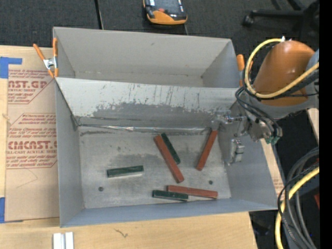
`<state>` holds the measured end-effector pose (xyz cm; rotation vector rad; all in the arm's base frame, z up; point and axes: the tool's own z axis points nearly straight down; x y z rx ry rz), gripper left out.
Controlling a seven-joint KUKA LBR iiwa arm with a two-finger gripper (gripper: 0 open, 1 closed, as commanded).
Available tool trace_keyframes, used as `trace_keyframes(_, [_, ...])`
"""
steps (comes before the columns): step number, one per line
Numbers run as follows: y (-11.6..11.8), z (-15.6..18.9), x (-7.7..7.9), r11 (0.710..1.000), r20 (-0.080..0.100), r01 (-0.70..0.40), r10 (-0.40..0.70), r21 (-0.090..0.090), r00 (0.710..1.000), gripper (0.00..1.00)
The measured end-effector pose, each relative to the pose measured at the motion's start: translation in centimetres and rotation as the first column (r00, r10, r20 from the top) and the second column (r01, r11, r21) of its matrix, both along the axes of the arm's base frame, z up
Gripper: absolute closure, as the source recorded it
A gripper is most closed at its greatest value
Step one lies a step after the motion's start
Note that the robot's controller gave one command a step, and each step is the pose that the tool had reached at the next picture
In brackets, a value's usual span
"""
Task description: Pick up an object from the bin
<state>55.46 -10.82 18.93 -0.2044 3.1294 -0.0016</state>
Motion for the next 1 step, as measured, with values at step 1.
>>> trace_keyframes(1, [0.08, -2.54, 3.21, 0.945, -0.002, -0.326, 0.326, 0.0, 0.945, 0.0])
